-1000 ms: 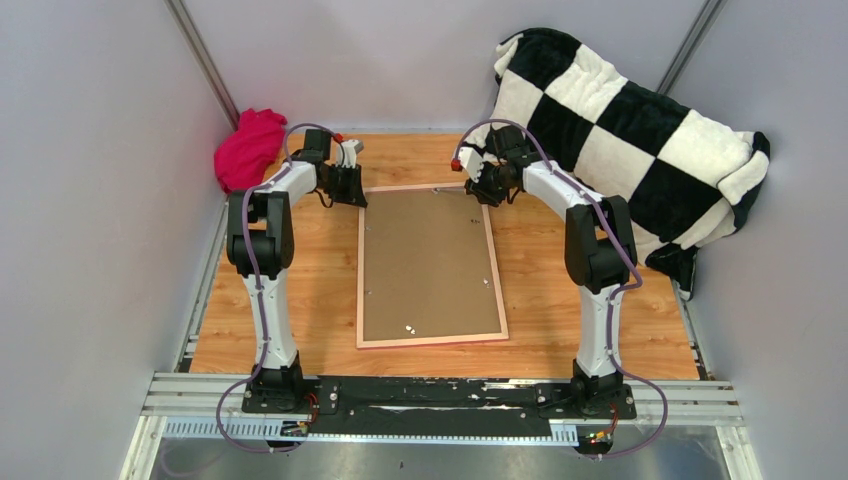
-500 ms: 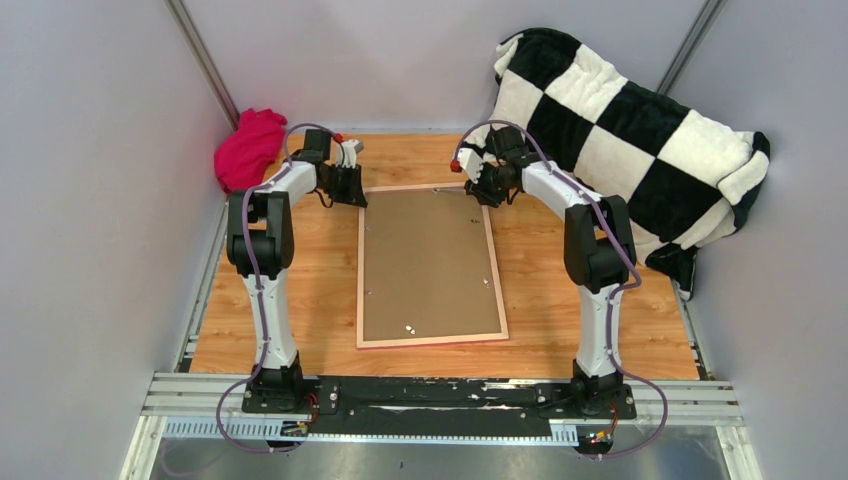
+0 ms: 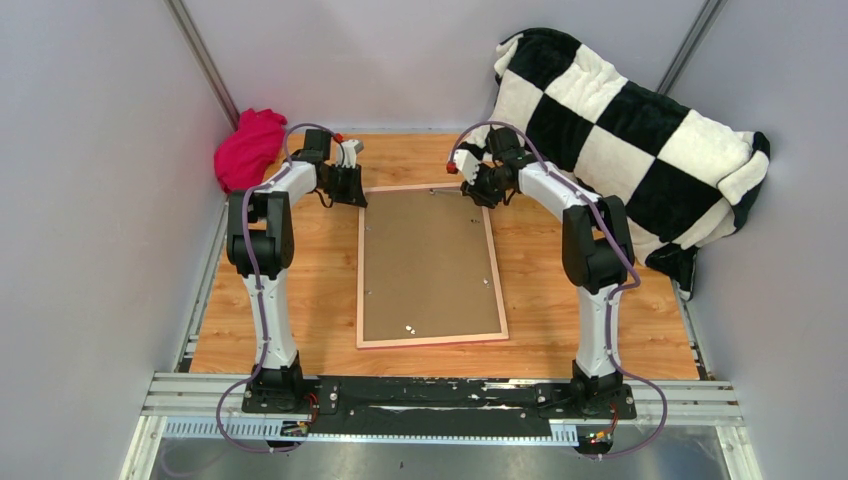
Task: Take the photo out of the frame
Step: Release the photo frame item from the photo frame.
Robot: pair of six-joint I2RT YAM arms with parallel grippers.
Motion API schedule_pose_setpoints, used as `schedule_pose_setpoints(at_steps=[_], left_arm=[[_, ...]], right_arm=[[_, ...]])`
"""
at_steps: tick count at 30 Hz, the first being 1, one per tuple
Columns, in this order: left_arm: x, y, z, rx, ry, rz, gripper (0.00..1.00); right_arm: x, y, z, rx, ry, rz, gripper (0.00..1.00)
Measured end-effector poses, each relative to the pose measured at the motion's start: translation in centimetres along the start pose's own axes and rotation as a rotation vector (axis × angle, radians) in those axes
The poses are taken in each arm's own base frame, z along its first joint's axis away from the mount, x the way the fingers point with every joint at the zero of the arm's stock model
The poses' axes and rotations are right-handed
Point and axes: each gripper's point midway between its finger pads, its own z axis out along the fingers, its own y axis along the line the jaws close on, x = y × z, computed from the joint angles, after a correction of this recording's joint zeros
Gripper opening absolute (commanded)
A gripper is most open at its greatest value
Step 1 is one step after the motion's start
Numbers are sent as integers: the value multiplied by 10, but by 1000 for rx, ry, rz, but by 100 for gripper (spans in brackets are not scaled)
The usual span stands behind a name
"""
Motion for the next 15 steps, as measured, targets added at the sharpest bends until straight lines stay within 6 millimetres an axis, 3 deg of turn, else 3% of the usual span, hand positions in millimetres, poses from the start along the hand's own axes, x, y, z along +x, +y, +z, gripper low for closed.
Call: schedule_pose_setpoints(at_steps=[15], left_arm=[[0,0,0,0,0,0,0]], right_arm=[[-6,5,3,-9,-2,-28,0]])
